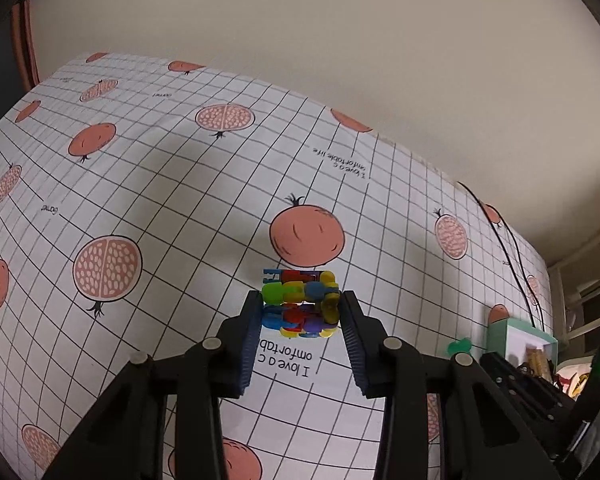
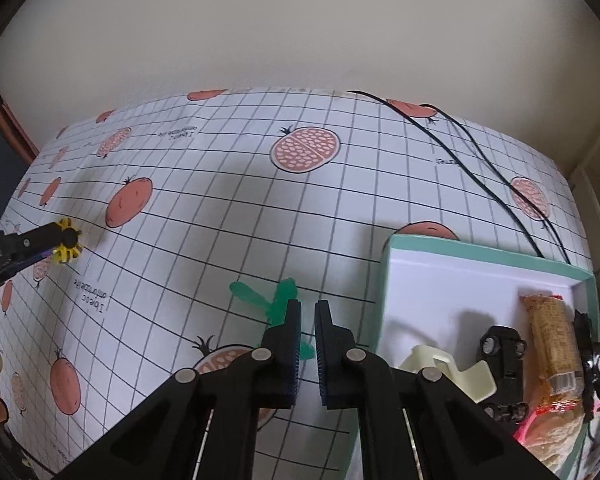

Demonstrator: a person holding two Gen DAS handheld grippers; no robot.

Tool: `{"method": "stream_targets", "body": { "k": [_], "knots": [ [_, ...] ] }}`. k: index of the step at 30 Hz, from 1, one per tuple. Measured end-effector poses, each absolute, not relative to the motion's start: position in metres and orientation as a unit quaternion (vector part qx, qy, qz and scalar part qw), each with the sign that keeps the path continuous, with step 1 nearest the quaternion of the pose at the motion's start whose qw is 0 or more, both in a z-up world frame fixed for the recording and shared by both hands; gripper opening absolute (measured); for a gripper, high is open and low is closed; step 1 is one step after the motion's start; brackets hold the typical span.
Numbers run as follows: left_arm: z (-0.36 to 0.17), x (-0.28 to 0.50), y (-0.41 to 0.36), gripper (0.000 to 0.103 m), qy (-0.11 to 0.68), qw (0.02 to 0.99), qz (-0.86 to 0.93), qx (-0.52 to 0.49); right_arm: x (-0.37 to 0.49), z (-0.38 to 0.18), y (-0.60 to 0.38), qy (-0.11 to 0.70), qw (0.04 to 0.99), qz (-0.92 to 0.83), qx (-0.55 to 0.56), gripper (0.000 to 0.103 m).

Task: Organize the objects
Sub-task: 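Lift the green figure and block cluster with both tools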

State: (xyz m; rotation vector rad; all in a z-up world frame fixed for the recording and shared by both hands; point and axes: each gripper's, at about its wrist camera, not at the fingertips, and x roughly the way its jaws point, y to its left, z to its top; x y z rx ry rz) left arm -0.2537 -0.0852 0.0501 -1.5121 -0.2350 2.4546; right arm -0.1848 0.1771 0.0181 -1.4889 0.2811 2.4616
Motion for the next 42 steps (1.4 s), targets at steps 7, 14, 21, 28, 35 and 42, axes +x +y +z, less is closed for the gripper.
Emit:
{"method": "stream_targets", "body": {
  "k": [7,14,21,28,35,42],
  "knots": [
    [0.059,-0.251,-0.081,0.041,-0.084,0.133,0.842,-0.515,-0.188,0.015,0.176,0.095,0.135,0.849,-0.501,0.022],
    [0.055,-0.252,-0.08,0.041,-0.088,0.132,0.838,-0.522,-0.188,0.017,0.179,0.103,0.137,0.852,-0.494,0.034],
    [0.054,-0.252,-0.079,0.041,-0.086,0.133,0.837,-0.524,-0.189,0.017,0.176,0.106,0.126,0.853,-0.494,0.034],
    [0.053,-0.252,-0.078,0.041,-0.085,0.133,0.836,-0.526,-0.191,0.015,0.172,0.109,0.118,0.856,-0.492,0.034],
    [0.052,-0.252,-0.078,0.041,-0.084,0.131,0.835,-0.528,-0.195,0.015,0.164,0.12,0.097,0.858,-0.489,0.034],
    [0.051,-0.253,-0.078,0.041,-0.084,0.131,0.833,-0.53,-0.2,0.009,0.152,0.13,0.071,0.855,-0.496,0.034]
  ]
}}
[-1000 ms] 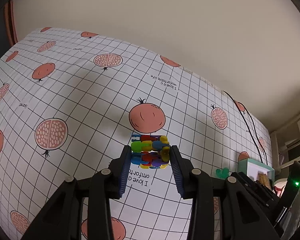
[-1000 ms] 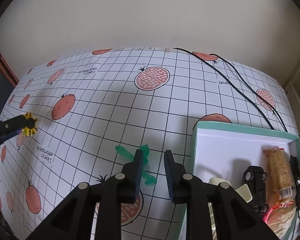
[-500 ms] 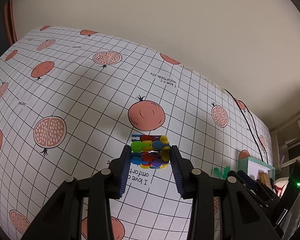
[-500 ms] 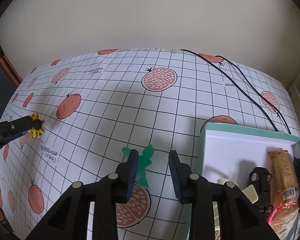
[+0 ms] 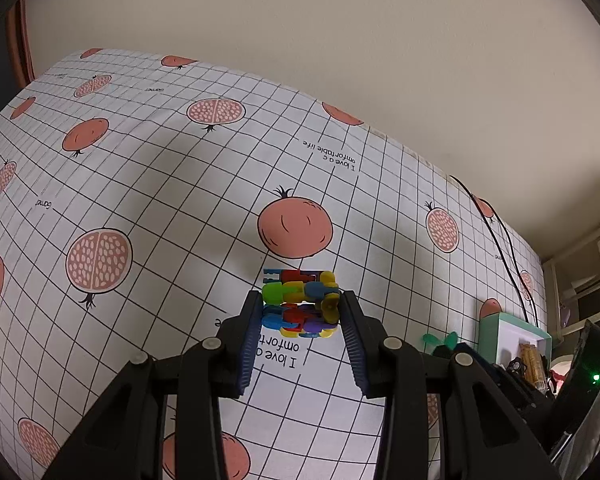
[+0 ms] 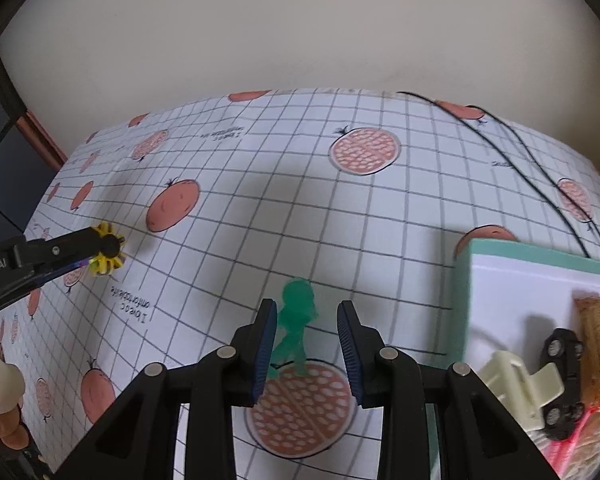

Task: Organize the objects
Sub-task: 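Lift the green figure and block cluster with both tools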

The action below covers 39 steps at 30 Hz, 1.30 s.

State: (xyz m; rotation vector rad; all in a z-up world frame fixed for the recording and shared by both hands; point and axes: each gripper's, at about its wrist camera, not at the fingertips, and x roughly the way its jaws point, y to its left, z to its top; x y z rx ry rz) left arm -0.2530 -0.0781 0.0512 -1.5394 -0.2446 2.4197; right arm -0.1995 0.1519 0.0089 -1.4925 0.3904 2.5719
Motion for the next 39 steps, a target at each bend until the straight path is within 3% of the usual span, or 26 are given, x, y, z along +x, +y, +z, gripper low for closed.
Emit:
{"method": "stream_targets", "body": {
  "k": [11,14,27,39],
  "knots": [
    [0.049,-0.253,-0.079,0.041,-0.086,0.13,0.832,-0.532,-0.207,-0.006,0.133,0.106,0.072,0.848,-0.515,0.033],
    [0.049,-0.253,-0.079,0.041,-0.087,0.13,0.832,-0.533,-0.206,-0.005,0.133,0.107,0.073,0.847,-0.515,0.021],
    [0.058,-0.249,-0.07,0.041,-0.09,0.135,0.833,-0.529,-0.196,0.006,0.138,0.079,0.09,0.848,-0.517,0.02],
    [0.111,-0.209,-0.043,0.041,-0.072,0.165,0.847,-0.5,-0.153,0.059,0.134,0.031,0.111,0.862,-0.493,0.021]
  ]
}}
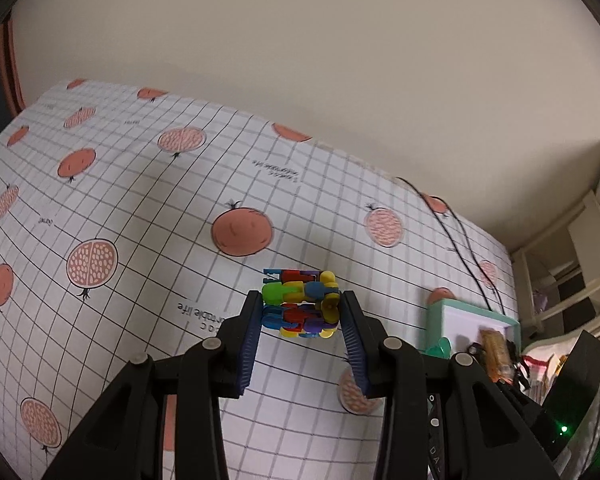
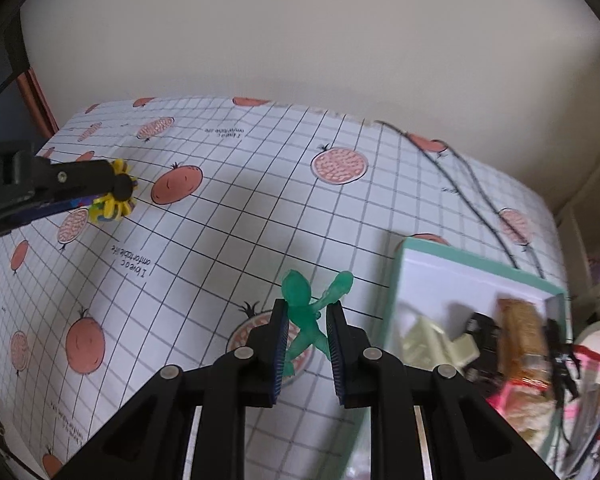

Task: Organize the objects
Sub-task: 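Lift the green figure and block cluster with both tools, then carry the green figure and block cluster over the teal-rimmed tray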

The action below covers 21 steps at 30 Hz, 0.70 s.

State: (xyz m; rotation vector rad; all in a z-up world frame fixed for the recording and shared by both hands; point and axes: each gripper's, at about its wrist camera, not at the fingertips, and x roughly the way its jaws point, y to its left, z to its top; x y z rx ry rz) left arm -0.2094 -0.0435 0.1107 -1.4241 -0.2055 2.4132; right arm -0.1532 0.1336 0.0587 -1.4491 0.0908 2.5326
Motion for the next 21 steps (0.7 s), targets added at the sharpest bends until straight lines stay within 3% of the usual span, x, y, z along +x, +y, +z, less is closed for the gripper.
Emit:
{"method": "stream_targets", "body": {
  "k": [21],
  "knots": [
    [0.127,-0.123,-0.007,0.041,0.009,0.209,0.856,-0.473,-0.049,0.102,0.177,0.054,0.179,0.858,-0.479,0.021]
  ]
}}
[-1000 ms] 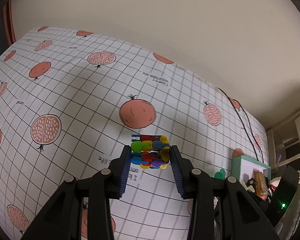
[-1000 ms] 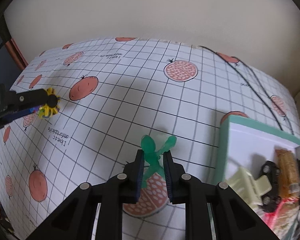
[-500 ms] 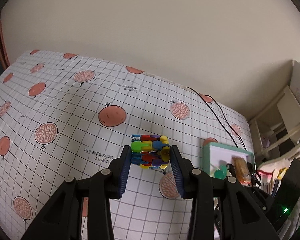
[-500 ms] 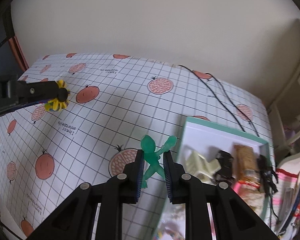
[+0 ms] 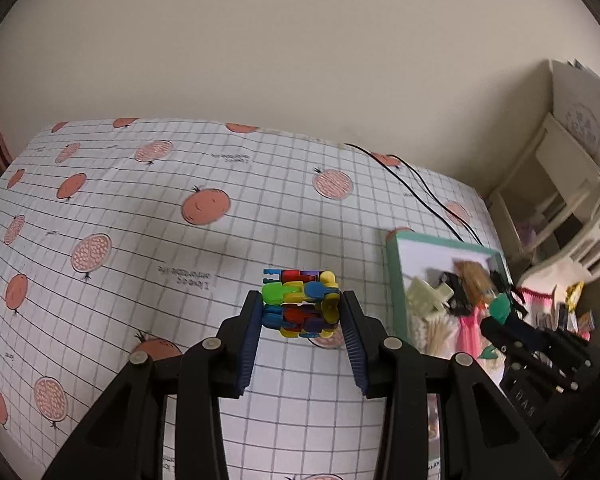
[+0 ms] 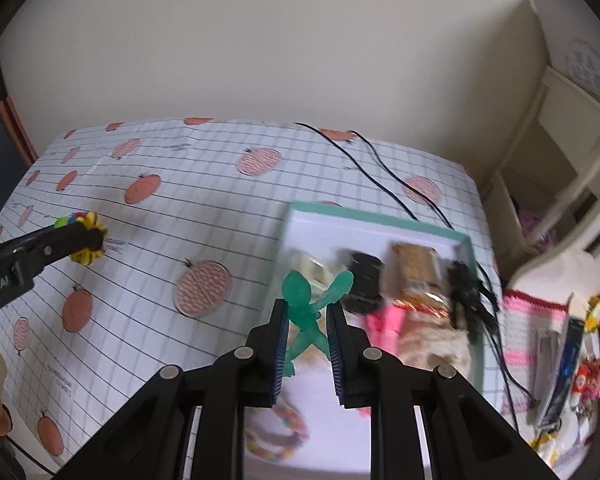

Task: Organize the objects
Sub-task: 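Carry the green figure and block cluster over the teal-rimmed tray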

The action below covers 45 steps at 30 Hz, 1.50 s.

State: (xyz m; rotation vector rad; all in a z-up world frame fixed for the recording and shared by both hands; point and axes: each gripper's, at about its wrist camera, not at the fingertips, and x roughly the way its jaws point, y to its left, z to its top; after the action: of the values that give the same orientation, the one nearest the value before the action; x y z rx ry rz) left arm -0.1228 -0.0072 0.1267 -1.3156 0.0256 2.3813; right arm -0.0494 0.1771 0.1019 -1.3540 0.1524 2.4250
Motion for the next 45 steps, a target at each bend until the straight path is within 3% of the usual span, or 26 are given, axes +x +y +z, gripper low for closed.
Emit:
{"method": "stream_targets", "body": {
  "k": [19,45],
  "knots": [
    [0.103,-0.069,0.071,0.041,0.052,0.28,0.83,-0.48,0.01,0.067,0.235,0.085,0.24,0.82,-0.514,0.021],
    [0.057,-0.024,0.141,0.041,0.119,0.318,0.775,-0.533,0.024,0.036,0.267,0.125,0.262,0.786,-0.546,0.021]
  ]
}}
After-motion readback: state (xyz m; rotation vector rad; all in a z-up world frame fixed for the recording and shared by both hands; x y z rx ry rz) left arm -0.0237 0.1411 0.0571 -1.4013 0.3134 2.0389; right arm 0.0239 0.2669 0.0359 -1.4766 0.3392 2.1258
